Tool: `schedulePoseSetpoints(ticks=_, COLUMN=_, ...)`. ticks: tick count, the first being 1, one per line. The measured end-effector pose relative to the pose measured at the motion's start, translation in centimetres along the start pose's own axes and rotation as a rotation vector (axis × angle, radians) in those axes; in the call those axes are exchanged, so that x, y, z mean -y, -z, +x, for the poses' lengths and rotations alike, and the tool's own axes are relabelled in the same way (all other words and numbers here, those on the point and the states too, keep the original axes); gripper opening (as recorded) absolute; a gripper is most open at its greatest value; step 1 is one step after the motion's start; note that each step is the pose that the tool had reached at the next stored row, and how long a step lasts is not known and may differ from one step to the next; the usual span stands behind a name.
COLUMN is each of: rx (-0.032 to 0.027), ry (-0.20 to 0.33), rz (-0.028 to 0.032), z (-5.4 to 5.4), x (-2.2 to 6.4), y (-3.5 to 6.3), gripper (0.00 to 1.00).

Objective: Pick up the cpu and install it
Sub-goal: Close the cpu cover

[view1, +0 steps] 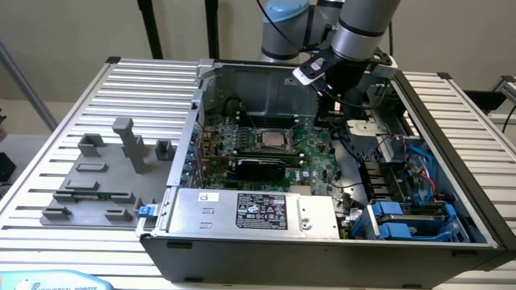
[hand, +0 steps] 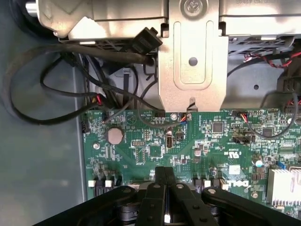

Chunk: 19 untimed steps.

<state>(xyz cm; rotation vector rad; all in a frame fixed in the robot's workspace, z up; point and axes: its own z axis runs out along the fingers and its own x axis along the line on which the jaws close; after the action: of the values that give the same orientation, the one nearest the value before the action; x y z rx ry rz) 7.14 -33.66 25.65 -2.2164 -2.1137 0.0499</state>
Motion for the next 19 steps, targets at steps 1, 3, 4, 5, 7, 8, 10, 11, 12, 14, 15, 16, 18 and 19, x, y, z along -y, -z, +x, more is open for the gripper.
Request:
schedulePoseSetpoints(ticks=1, rx=0.0001, ry=0.000, rz=0.0000, z=0.0, x=-0.05, y=-0.17, gripper=0.11)
schedulePoseSetpoints(ticks=3, rx=-0.0001, ry=0.000, rz=0.0000, z=0.0, x=-0.08, y=-0.54, gripper=0.11)
schedulePoseSetpoints(ticks=4, rx=-0.0001, ry=0.000, rz=0.0000, z=0.0, x=-0.09, y=-0.71, gripper=0.11)
schedulePoseSetpoints(ticks=5, rx=-0.0004, ry=0.000, rz=0.0004, z=0.0, x=-0.05, y=-0.81, gripper=0.11)
schedulePoseSetpoints(ticks=7, rx=-0.0028, ry=0.000, rz=0.0062, z=0.0, x=0.11, y=-0.85, gripper=0.11)
schedulePoseSetpoints(ticks=8, rx=-0.0040, ry=0.000, rz=0.0114, z=0.0, x=0.25, y=-0.86, gripper=0.11)
schedulePoseSetpoints(ticks=10, rx=-0.0063, ry=0.000, rz=0.0253, z=-0.1, x=0.61, y=-0.91, gripper=0.11)
schedulePoseSetpoints(ticks=11, rx=-0.0072, ry=0.000, rz=0.0327, z=-0.1, x=0.84, y=-0.92, gripper=0.11)
schedulePoseSetpoints(ticks=12, rx=-0.0077, ry=-0.001, rz=0.0399, z=-0.1, x=1.07, y=-0.94, gripper=0.11)
schedulePoseSetpoints(ticks=14, rx=-0.0086, ry=-0.001, rz=0.0534, z=-0.1, x=1.58, y=-0.98, gripper=0.11)
schedulePoseSetpoints(ticks=15, rx=-0.0089, ry=-0.001, rz=0.0595, z=-0.1, x=1.86, y=-1.00, gripper=0.11)
schedulePoseSetpoints(ticks=16, rx=-0.0092, ry=-0.001, rz=0.0654, z=-0.1, x=2.14, y=-1.02, gripper=0.11)
schedulePoseSetpoints(ticks=18, rx=-0.0098, ry=-0.001, rz=0.0766, z=-0.2, x=2.71, y=-1.07, gripper=0.11)
schedulePoseSetpoints(ticks=19, rx=-0.0101, ry=-0.002, rz=0.0823, z=-0.2, x=3.01, y=-1.09, gripper=0.11)
